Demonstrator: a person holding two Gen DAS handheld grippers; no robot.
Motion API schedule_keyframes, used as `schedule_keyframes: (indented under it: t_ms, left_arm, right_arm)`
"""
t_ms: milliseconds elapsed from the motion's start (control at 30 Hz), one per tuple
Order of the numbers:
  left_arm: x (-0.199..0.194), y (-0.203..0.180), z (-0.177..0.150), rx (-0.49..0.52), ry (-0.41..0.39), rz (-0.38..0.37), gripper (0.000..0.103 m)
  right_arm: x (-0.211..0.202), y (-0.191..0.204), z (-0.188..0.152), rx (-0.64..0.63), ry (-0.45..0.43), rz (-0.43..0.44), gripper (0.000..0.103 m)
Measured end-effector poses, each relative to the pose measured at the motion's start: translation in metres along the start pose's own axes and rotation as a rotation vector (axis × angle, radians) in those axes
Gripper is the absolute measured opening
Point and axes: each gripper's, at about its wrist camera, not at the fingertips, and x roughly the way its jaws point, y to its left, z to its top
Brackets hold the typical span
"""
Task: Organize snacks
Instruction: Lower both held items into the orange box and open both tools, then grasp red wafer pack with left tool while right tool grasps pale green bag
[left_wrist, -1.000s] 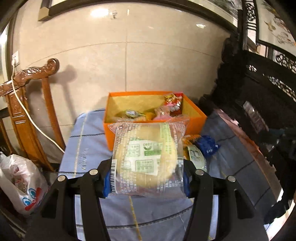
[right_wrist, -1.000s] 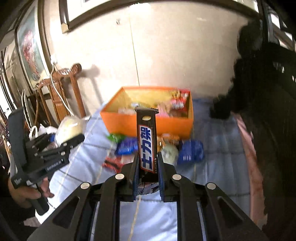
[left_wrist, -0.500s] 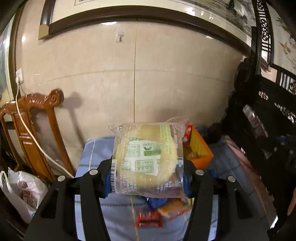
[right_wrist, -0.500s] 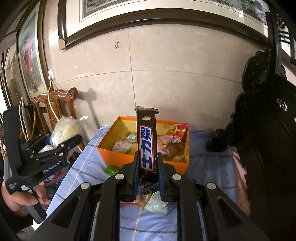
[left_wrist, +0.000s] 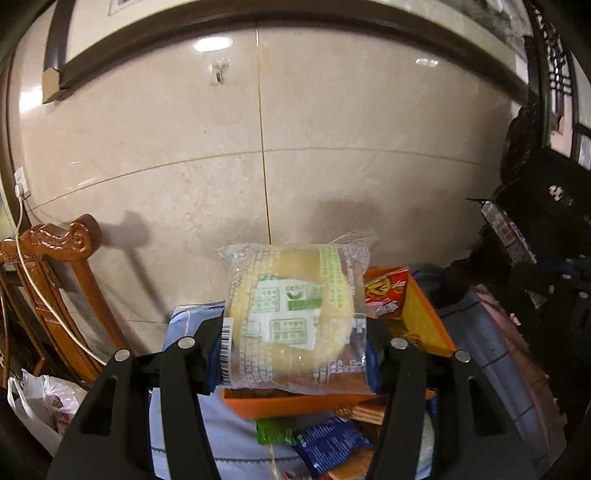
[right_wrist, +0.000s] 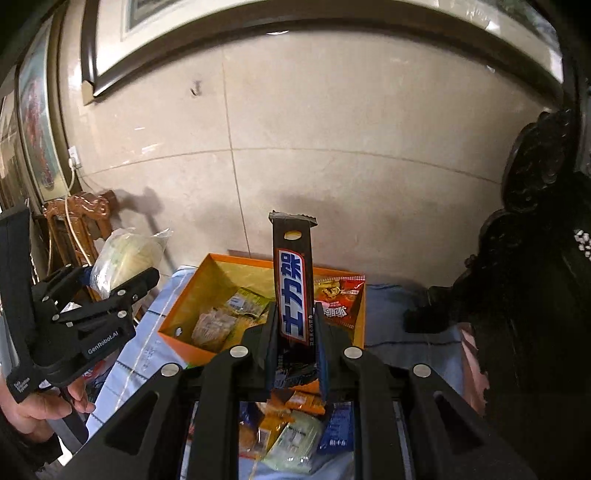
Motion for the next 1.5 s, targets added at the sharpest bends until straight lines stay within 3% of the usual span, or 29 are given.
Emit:
schedule_keyframes:
  t_ms: [133, 167, 200, 233, 267, 333, 433, 600, 700, 933, 1033, 1200, 1400, 1500]
  left_arm:
    - [0.044, 0.001, 0.001, -0.013, 0.053, 0.007, 0.058]
    - [0.054, 0.002, 0.002, -0.027, 0.061, -0.009, 0.069]
    - [0.067, 0.004, 0.003, -0.046, 0.082, -0.014, 0.088]
    - [0.073, 0.006, 0.003, -0.054, 0.097, -0.003, 0.095]
    - [0.082, 0.008, 0.003, -0.060, 0.114, 0.023, 0.095]
    - [0.085, 0.013, 0.001, -0.058, 0.118, 0.030, 0.095]
    - [0.080, 0.016, -0.007, -0.029, 0.094, 0.035, 0.095]
    - [0.058, 0.017, -0.047, -0.013, 0.089, -0.010, 0.095]
    - [0.048, 0.011, -0.088, 0.006, 0.127, -0.038, 0.095]
    - [0.043, 0.003, -0.189, 0.037, 0.244, -0.086, 0.095]
    - [0.044, 0.000, -0.229, 0.067, 0.265, -0.097, 0.095]
    - [0.053, -0.002, -0.262, 0.075, 0.290, -0.098, 0.095]
    - [0.081, -0.010, -0.272, 0.052, 0.311, -0.064, 0.095]
    - [0.092, -0.015, -0.273, 0.046, 0.334, -0.044, 0.096]
  right_arm:
    - [0.044, -0.005, 0.009, 0.004, 0.037, 0.006, 0.017]
    - [0.055, -0.006, 0.012, 0.004, 0.046, 0.015, 0.019]
    - [0.070, -0.007, 0.015, 0.001, 0.080, 0.027, 0.021]
    - [0.079, -0.009, 0.015, -0.003, 0.104, 0.021, 0.031]
    - [0.087, -0.010, 0.016, -0.019, 0.120, -0.008, 0.050]
    - [0.088, -0.013, 0.015, -0.049, 0.102, -0.060, 0.059]
    - [0.082, -0.025, 0.008, -0.033, 0.090, -0.053, 0.059]
    - [0.077, -0.041, -0.027, 0.015, 0.131, -0.047, 0.063]
    - [0.076, -0.040, -0.064, 0.054, 0.177, -0.031, 0.071]
    - [0.100, -0.028, -0.179, 0.237, 0.377, 0.033, 0.071]
    - [0.112, -0.028, -0.209, 0.329, 0.421, 0.057, 0.071]
    - [0.127, -0.021, -0.219, 0.340, 0.425, 0.056, 0.071]
    - [0.154, -0.013, -0.220, 0.379, 0.437, 0.050, 0.072]
    - [0.162, -0.016, -0.225, 0.413, 0.399, 0.075, 0.076]
